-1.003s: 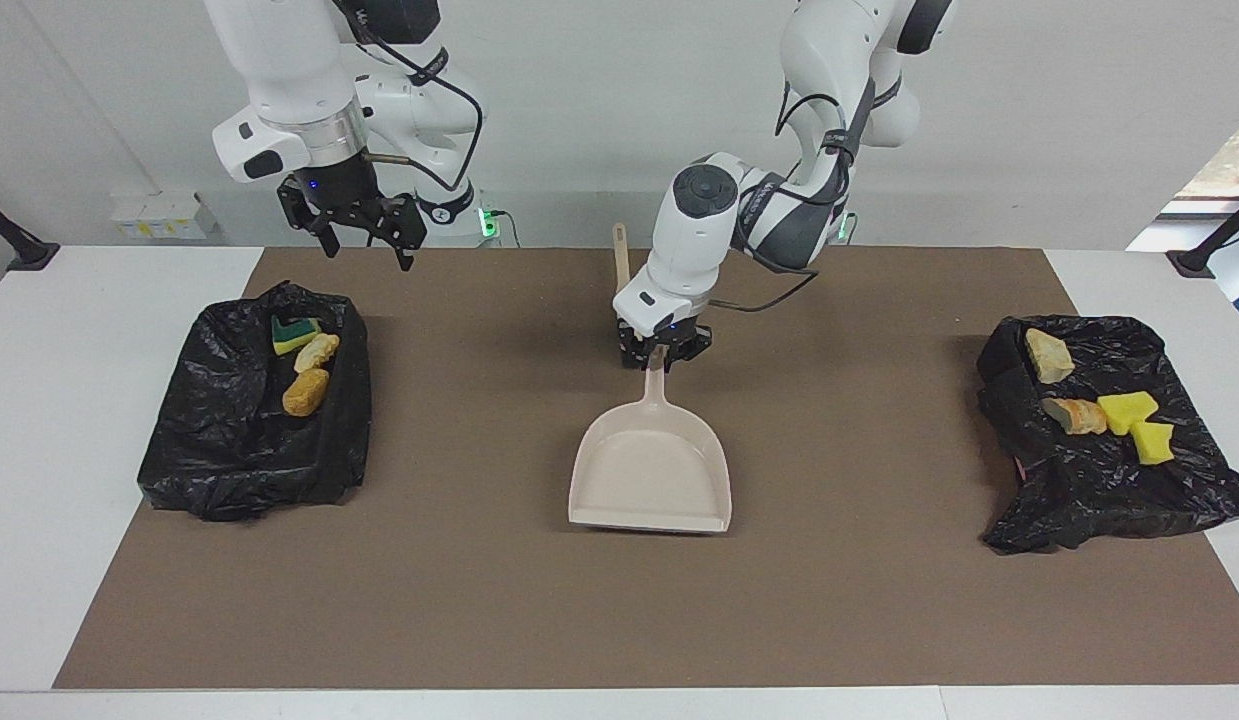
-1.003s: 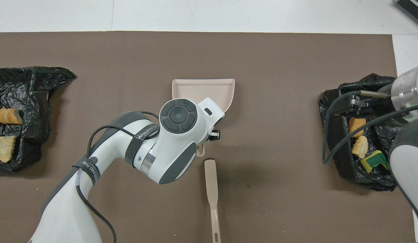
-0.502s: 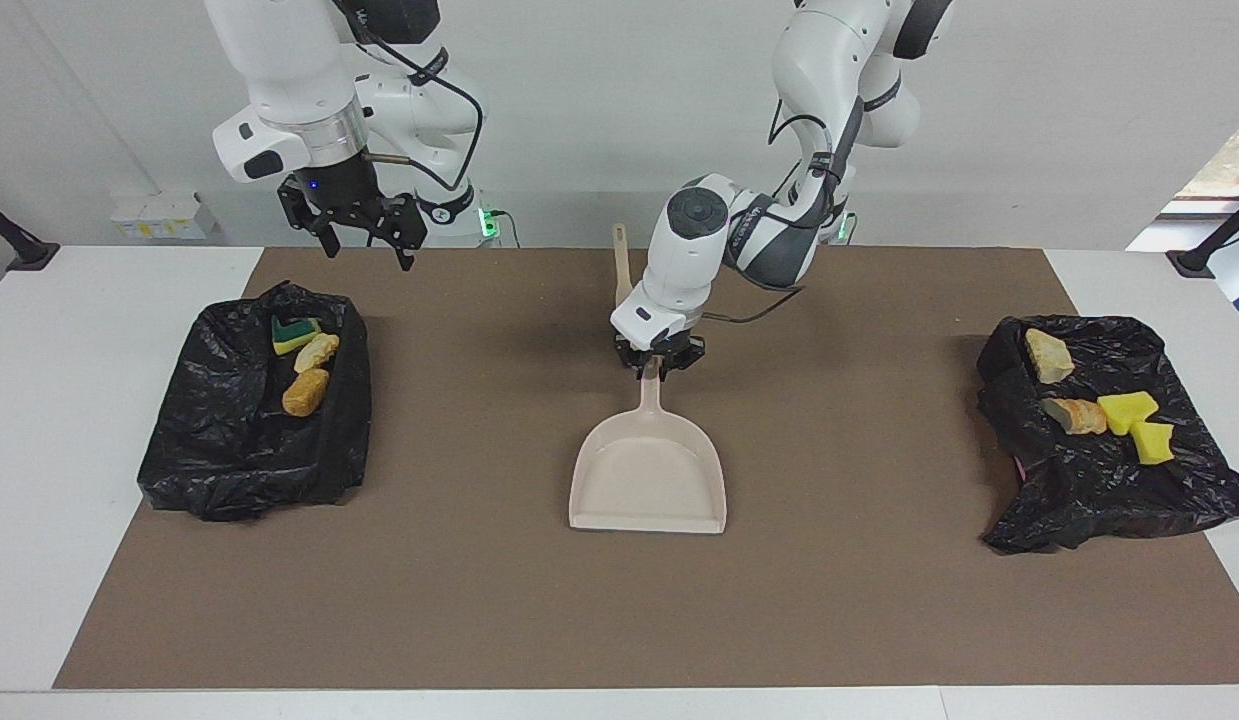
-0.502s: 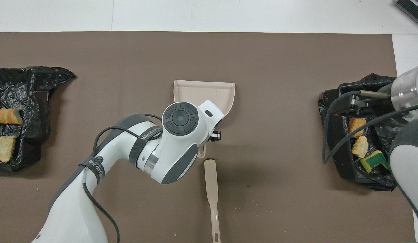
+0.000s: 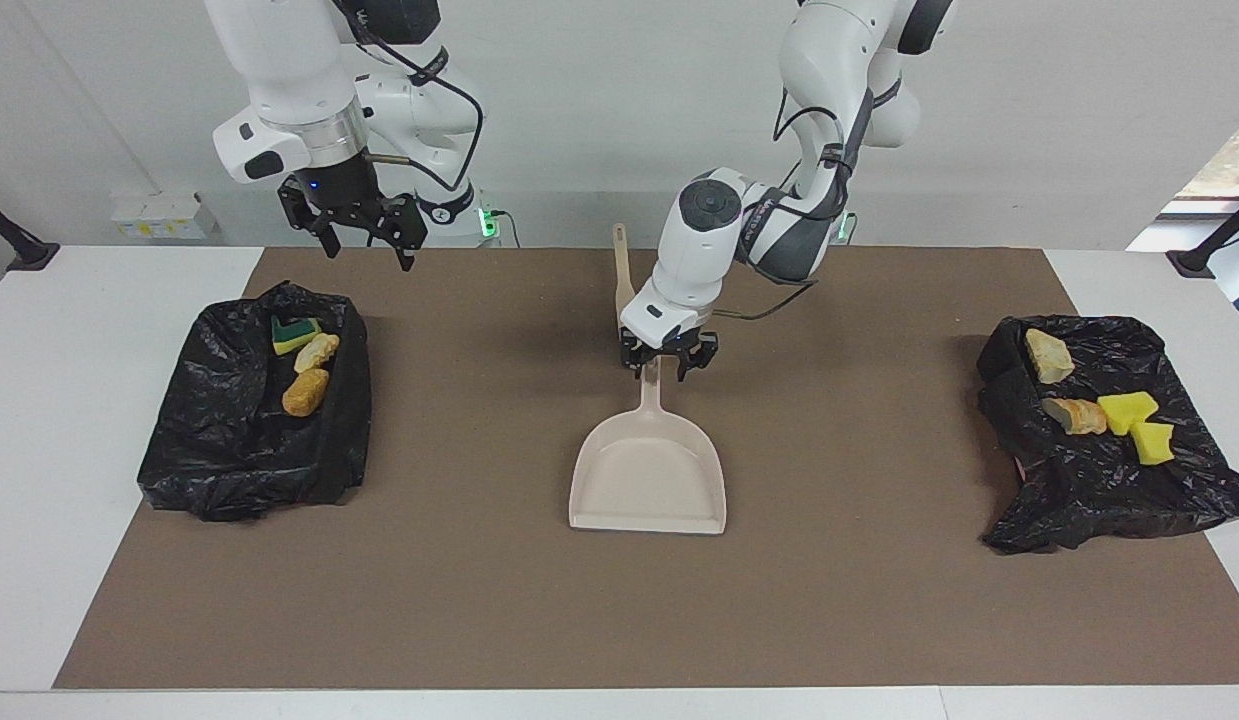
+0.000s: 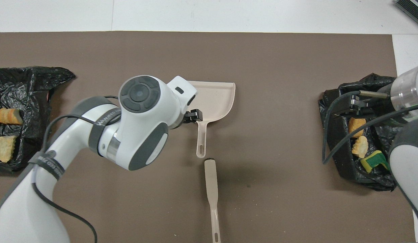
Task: Sweep and dump trash in bin
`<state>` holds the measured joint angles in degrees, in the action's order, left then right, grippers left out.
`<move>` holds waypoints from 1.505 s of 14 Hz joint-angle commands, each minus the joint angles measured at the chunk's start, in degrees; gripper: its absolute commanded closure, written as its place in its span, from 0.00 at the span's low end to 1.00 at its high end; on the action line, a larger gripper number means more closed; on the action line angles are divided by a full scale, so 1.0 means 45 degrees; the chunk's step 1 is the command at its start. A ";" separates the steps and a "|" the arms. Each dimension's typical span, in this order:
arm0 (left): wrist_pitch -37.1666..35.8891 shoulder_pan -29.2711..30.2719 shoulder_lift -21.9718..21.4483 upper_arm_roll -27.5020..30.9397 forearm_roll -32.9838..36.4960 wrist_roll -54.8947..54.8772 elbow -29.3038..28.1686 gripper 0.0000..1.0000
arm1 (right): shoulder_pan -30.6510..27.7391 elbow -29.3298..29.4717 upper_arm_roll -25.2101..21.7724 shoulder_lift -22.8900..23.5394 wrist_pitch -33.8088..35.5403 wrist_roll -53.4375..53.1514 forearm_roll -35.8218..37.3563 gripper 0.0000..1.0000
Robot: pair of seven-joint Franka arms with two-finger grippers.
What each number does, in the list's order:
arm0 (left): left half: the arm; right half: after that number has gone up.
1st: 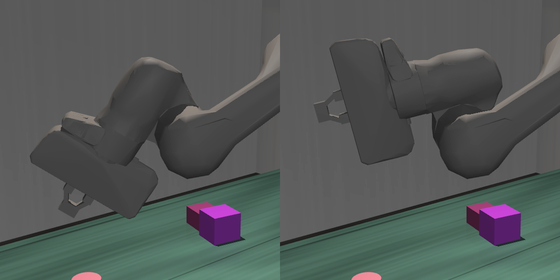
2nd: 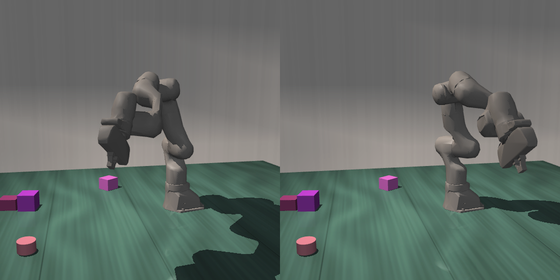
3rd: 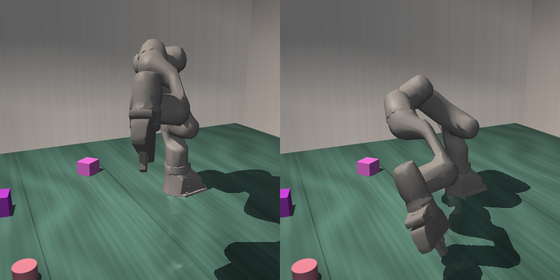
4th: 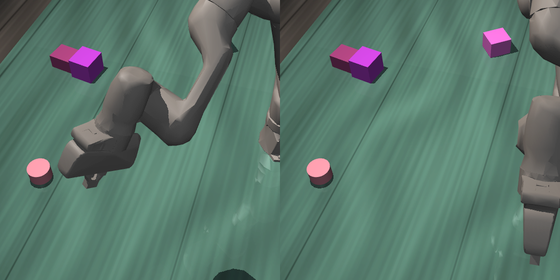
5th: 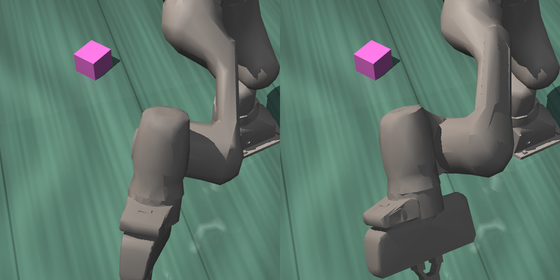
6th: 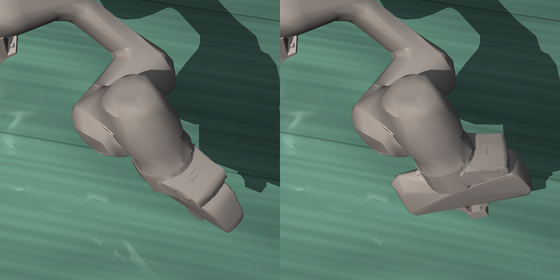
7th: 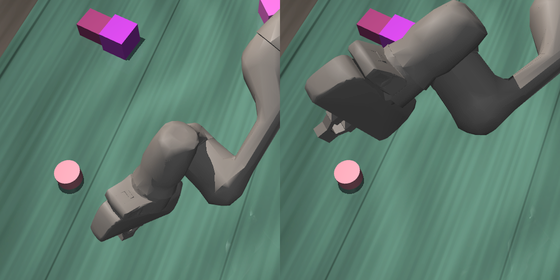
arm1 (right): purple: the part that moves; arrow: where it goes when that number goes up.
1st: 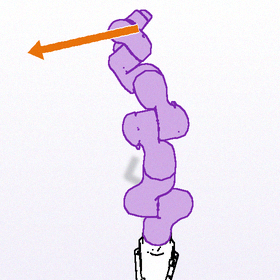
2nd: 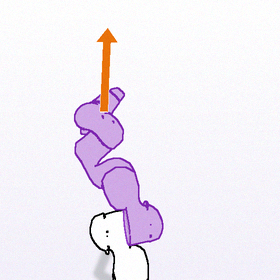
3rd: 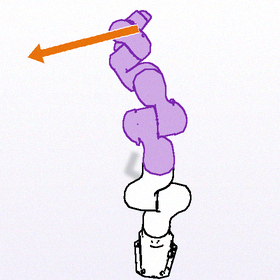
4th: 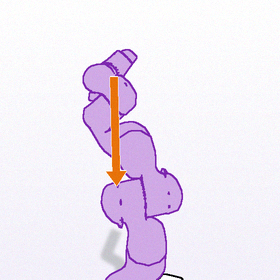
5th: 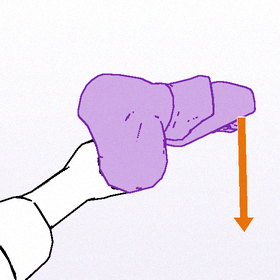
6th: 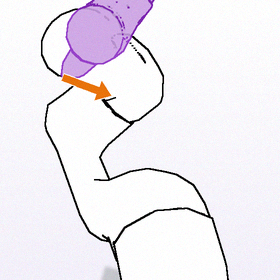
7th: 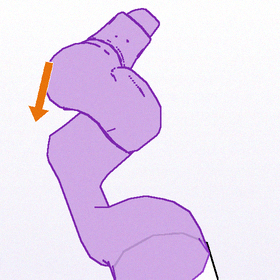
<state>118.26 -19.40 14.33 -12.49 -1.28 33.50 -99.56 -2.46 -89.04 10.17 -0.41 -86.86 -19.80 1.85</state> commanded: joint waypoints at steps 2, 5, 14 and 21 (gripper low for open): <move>-0.0712 0.1436 -0.0527 -0.0077 0.0266 -0.1170 0.0385 0.00 | -0.0235 -0.0409 0.0104 -0.0338 -0.0249 0.0318 -0.0275 0.00; -0.1609 0.2511 -0.0742 -0.0077 0.0266 -0.2986 0.0873 0.00 | -0.0254 -0.0429 0.0085 -0.0338 -0.0210 0.0318 -0.0294 0.00; -0.4265 0.4973 -0.1505 0.0001 0.0266 -0.6741 0.1731 0.00 | -0.0254 -0.0429 0.0085 -0.0338 -0.0210 0.0318 -0.0294 0.00; -0.4991 0.5327 -0.1505 -0.0018 0.0266 -0.7796 0.2105 0.00 | -0.0254 -0.0429 0.0085 -0.0338 -0.0210 0.0337 -0.0294 0.00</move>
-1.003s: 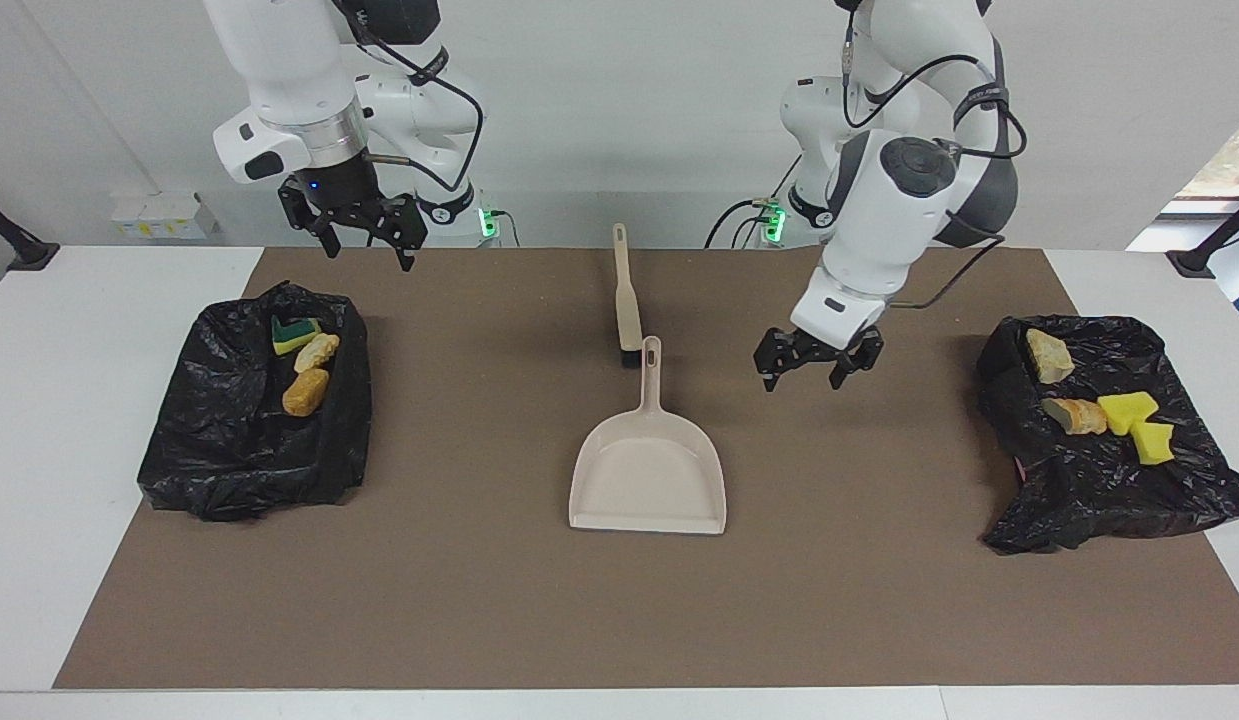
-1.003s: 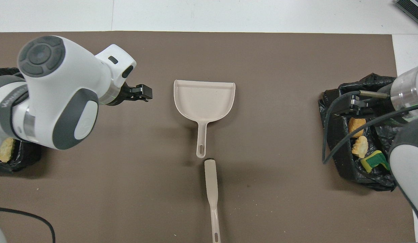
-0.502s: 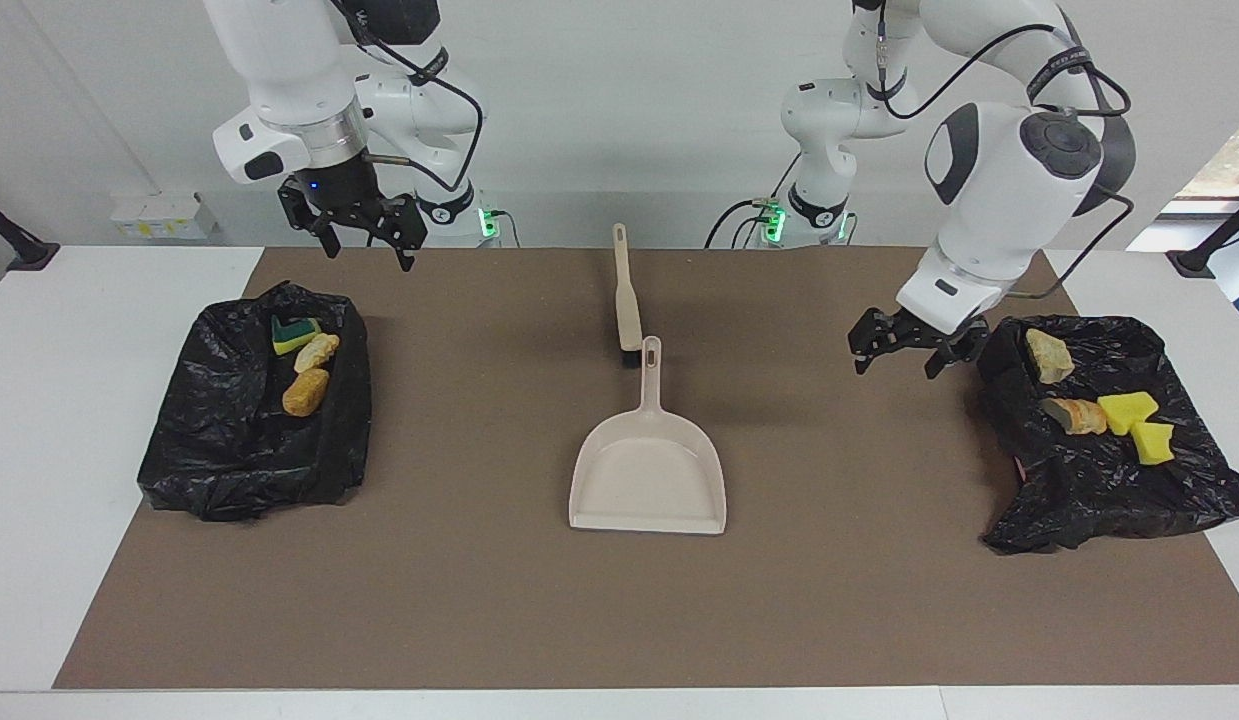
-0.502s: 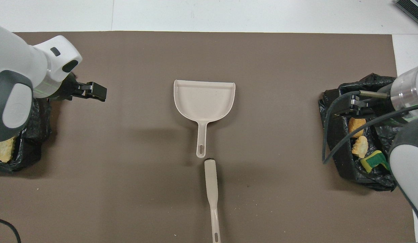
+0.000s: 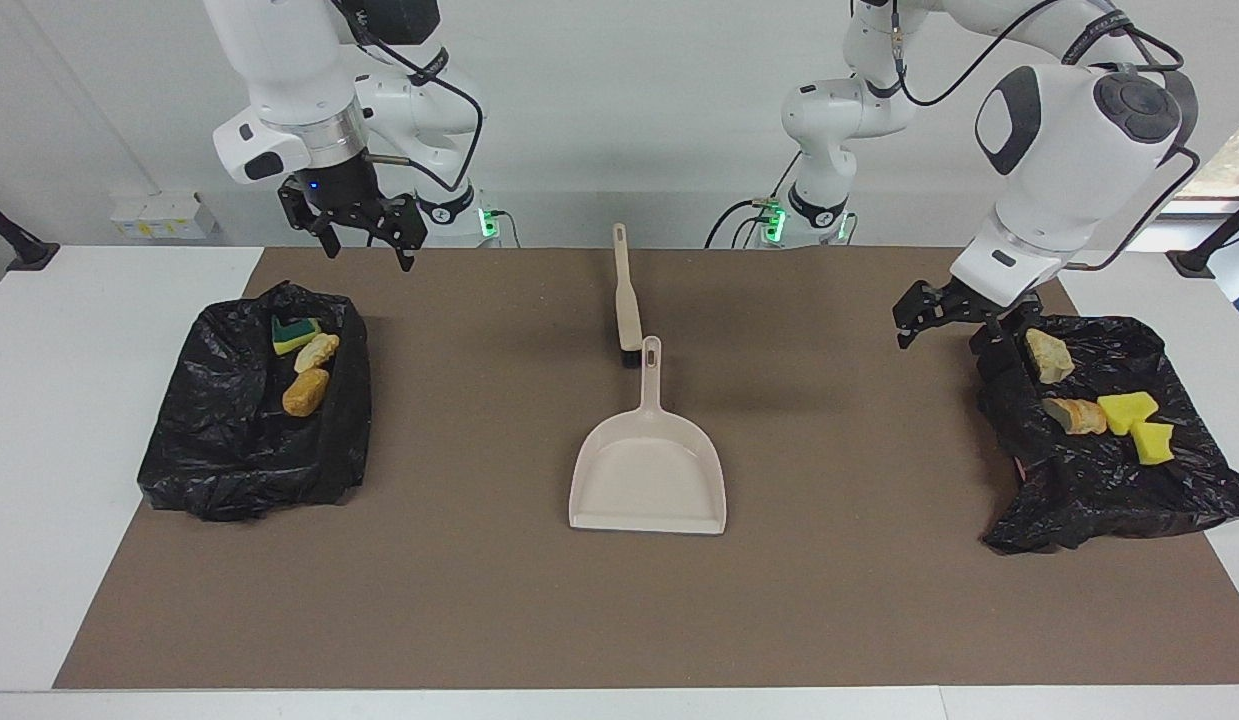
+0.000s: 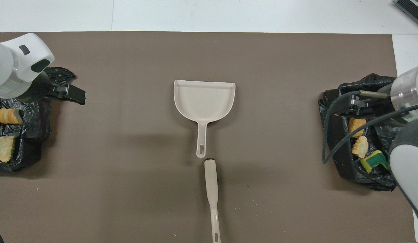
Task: Sweep and dump trash in bin
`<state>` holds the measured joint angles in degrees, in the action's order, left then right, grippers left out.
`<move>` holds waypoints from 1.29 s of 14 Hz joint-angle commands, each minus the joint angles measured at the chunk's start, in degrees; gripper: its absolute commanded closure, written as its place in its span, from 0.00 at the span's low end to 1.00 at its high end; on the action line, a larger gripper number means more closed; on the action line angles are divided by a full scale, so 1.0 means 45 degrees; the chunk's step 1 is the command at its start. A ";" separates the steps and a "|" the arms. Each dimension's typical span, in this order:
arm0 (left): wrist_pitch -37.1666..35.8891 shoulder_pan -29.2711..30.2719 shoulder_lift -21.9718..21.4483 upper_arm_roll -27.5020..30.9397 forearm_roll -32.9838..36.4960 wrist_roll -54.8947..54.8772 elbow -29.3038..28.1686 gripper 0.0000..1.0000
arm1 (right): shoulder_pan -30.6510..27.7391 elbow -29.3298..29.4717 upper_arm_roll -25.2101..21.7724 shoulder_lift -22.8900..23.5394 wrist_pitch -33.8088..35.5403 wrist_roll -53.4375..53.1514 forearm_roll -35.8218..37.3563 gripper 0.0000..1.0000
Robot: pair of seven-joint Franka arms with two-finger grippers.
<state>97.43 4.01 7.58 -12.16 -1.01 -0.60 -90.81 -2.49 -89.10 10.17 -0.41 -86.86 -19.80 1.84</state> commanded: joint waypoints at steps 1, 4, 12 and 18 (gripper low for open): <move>-0.0226 0.0105 -0.0005 -0.0092 0.0204 -0.0083 0.0200 0.00 | -0.0246 -0.0415 0.0104 -0.0337 -0.0210 0.0337 -0.0291 0.00; -0.0185 0.0047 0.0072 -0.0150 0.0203 -0.0043 0.0510 0.00 | -0.0266 -0.0415 0.0085 -0.0337 -0.0210 0.0337 -0.0291 0.00; -0.1571 -0.1591 -0.0763 0.2249 0.0554 -0.0453 0.1353 0.00 | -0.0266 -0.0415 0.0085 -0.0357 -0.0210 0.0337 -0.0291 0.00; -0.2314 -0.2083 -0.2329 0.2623 0.0594 -0.0531 0.0689 0.00 | -0.0266 -0.0415 0.0085 -0.0357 -0.0191 0.0337 -0.0291 0.00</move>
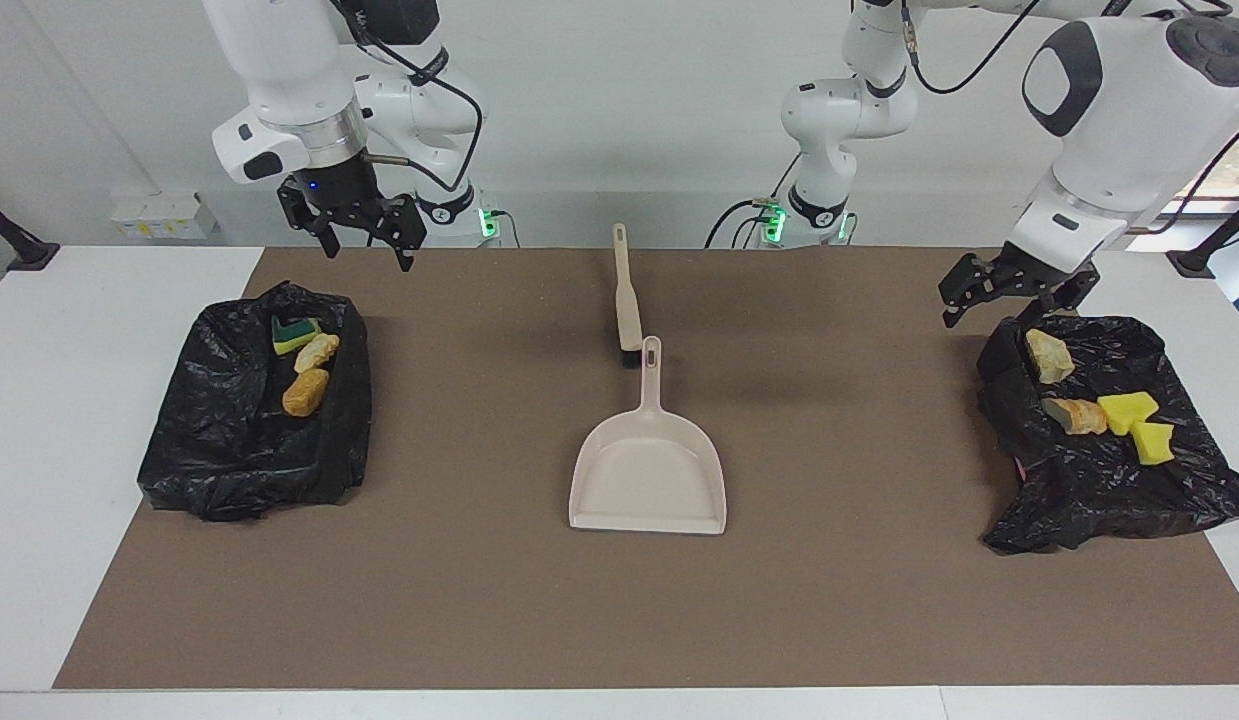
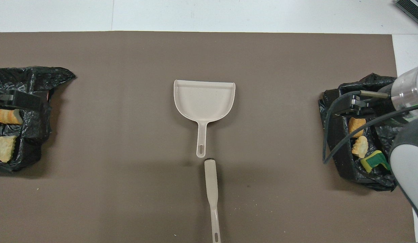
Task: Sweep and dump trash in bin
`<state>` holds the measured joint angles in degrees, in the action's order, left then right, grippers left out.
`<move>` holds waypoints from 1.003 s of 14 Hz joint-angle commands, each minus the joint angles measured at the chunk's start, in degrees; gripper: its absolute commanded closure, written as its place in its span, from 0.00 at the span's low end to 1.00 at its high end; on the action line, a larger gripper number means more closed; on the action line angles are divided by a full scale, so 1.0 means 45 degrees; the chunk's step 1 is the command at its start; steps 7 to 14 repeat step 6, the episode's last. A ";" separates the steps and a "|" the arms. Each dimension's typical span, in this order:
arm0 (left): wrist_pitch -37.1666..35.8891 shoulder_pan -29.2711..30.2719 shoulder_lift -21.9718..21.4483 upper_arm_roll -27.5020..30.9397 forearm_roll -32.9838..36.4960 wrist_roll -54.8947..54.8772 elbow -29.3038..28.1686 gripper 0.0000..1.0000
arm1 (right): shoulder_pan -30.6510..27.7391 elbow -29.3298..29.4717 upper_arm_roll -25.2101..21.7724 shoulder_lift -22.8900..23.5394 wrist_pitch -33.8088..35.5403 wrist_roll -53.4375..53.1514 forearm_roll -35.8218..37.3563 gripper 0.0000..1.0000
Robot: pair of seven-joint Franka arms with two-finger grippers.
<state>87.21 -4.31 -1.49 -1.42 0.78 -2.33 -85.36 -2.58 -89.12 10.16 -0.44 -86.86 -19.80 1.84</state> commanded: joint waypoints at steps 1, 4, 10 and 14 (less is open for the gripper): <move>-0.0062 -0.0215 -0.0314 0.0257 0.0197 -0.0186 -0.0522 0.00 | -0.0246 -0.0431 0.0085 -0.0352 -0.0191 0.0337 -0.0291 0.00; -0.0336 -0.0079 -0.0411 0.0257 0.0197 -0.0225 -0.0522 0.00 | -0.0246 -0.0431 0.0085 -0.0372 -0.0171 0.0337 -0.0272 0.00; -0.0336 -0.0058 -0.0411 0.0276 0.0197 -0.0748 -0.0522 0.00 | -0.0246 -0.0431 0.0085 -0.0372 -0.0133 0.0337 -0.0272 0.00; -0.0336 -0.0058 -0.0411 0.0276 0.0197 -0.0748 -0.0522 0.00 | -0.0246 -0.0431 0.0085 -0.0372 -0.0133 0.0337 -0.0272 0.00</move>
